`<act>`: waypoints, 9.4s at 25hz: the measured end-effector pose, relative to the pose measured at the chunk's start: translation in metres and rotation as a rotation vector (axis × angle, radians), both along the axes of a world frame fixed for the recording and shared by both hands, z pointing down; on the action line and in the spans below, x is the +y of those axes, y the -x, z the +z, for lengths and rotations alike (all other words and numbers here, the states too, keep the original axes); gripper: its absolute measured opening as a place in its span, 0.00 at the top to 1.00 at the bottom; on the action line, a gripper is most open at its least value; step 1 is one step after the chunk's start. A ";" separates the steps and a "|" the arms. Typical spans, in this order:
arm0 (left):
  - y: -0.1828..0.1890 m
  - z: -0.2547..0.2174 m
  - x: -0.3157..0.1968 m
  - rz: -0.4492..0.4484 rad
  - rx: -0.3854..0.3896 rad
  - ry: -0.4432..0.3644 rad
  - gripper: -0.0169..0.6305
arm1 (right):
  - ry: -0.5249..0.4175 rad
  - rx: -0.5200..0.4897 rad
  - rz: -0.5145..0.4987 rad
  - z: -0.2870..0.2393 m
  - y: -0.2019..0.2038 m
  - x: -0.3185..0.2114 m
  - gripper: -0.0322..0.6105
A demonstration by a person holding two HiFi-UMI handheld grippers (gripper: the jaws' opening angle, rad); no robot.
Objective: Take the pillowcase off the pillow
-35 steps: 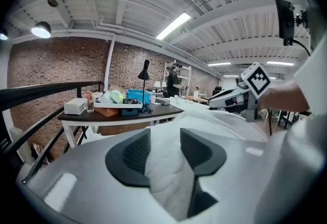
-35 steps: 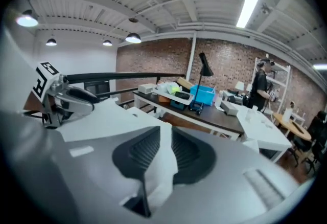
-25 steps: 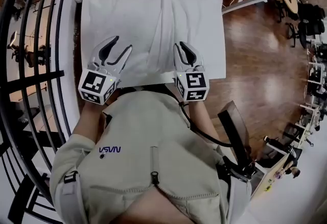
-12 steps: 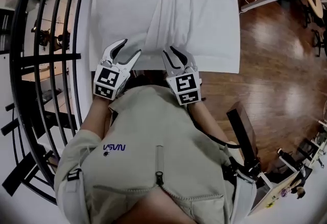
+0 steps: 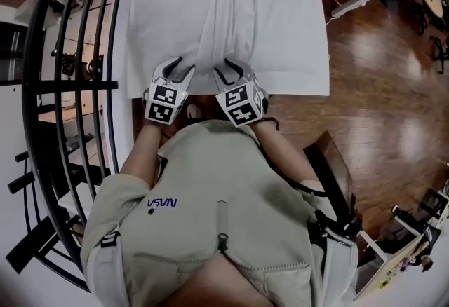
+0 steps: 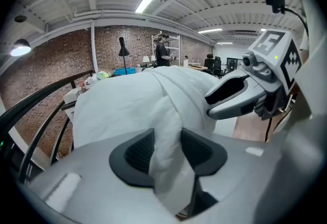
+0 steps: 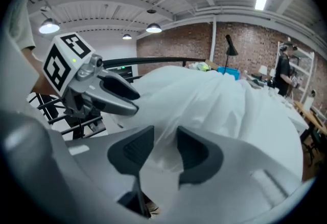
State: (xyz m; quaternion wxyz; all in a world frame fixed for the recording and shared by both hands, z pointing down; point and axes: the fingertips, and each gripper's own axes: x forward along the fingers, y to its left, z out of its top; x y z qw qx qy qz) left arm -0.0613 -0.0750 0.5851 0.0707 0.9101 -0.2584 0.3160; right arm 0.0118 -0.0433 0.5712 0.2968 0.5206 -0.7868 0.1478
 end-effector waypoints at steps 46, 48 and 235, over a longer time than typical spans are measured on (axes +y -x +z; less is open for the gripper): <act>-0.019 -0.116 0.006 -0.046 0.374 -0.091 0.83 | -0.264 -0.192 0.316 -0.076 -0.120 0.044 0.90; -0.026 -0.117 0.006 -0.053 0.366 -0.093 0.81 | -0.284 -0.202 0.310 -0.081 -0.128 0.041 0.90; -0.184 -0.071 -0.048 0.306 0.101 -0.086 0.93 | -0.122 0.078 0.175 -0.121 -0.217 -0.165 0.60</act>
